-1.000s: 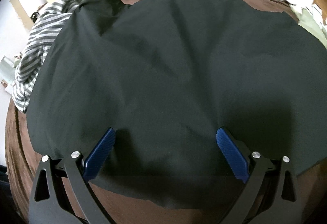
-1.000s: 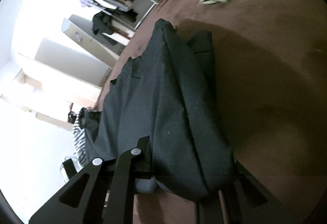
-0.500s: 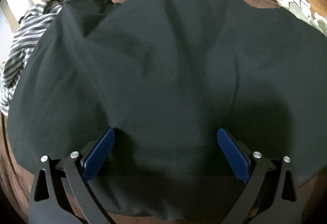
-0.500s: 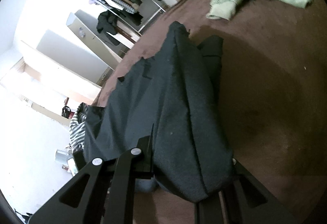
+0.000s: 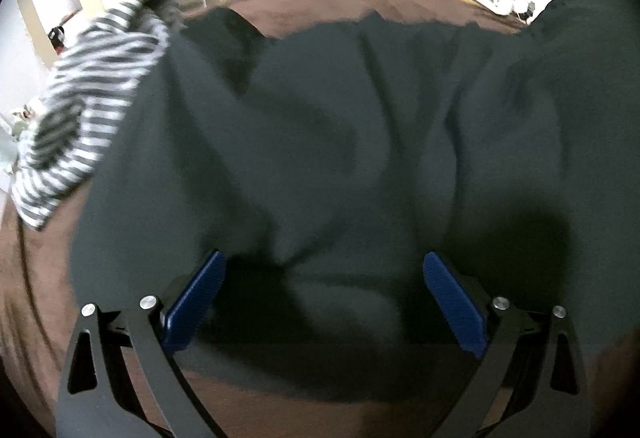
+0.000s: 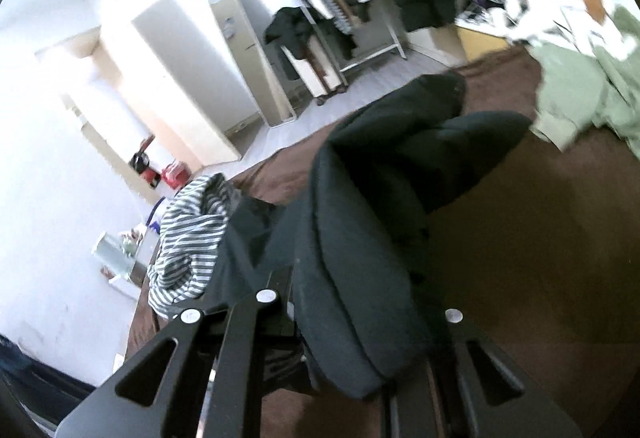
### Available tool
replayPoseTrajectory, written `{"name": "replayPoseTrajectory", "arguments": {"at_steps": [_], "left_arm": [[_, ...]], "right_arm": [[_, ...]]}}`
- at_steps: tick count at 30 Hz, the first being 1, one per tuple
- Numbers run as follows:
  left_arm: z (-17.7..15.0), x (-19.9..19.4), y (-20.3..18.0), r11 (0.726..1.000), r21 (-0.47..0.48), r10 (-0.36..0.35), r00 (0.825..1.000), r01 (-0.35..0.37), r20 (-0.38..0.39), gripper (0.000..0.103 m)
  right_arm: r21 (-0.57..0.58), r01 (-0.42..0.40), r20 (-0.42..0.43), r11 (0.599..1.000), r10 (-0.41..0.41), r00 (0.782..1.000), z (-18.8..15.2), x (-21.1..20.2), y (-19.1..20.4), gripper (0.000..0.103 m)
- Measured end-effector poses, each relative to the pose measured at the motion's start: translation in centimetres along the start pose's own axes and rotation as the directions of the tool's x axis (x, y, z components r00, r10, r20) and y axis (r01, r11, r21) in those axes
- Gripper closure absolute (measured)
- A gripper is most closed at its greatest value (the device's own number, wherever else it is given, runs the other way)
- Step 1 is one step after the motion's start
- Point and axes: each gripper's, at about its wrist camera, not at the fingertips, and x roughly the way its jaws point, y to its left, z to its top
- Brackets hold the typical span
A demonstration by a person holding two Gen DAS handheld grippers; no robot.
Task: Fold large clothes
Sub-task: 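Fold the held jacket edge over toward the hood with the right tool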
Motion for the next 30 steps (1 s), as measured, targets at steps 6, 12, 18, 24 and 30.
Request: {"name": "replayPoseTrajectory", "arguments": {"at_steps": [6,12,18,24,30], "left_arm": [[-1.5,-3.7,7.2,0.996,-0.058,0.067,0.997,-0.064,0.042,0.006],[-4.5,-5.5,15.1,0.974,-0.162,0.165,0.986,-0.159,0.026,0.006],[-8.4,-6.1,20.7,0.94,-0.246,0.24,0.971,-0.236,-0.014,0.006],[-12.8,-5.5,24.8,0.906,-0.32,0.262,0.961,-0.277,-0.089,0.006],[-14.9,-5.2,26.6,0.89,-0.358,0.258,0.959,-0.282,-0.113,0.006]], "right_arm": [[-0.157,-0.041,-0.06,0.987,0.032,0.998,0.3,4.5,7.6,0.088],[-0.296,-0.092,-0.156,0.951,0.047,0.987,-1.7,10.3,14.4,0.088],[-0.432,-0.128,-0.287,0.893,-0.002,0.958,-6.7,18.3,20.2,0.087],[-0.458,-0.144,-0.467,0.877,-0.099,0.878,-13.9,25.9,21.5,0.084],[-0.471,-0.174,-0.514,0.865,-0.11,0.851,-16.4,25.0,21.6,0.082]]}}
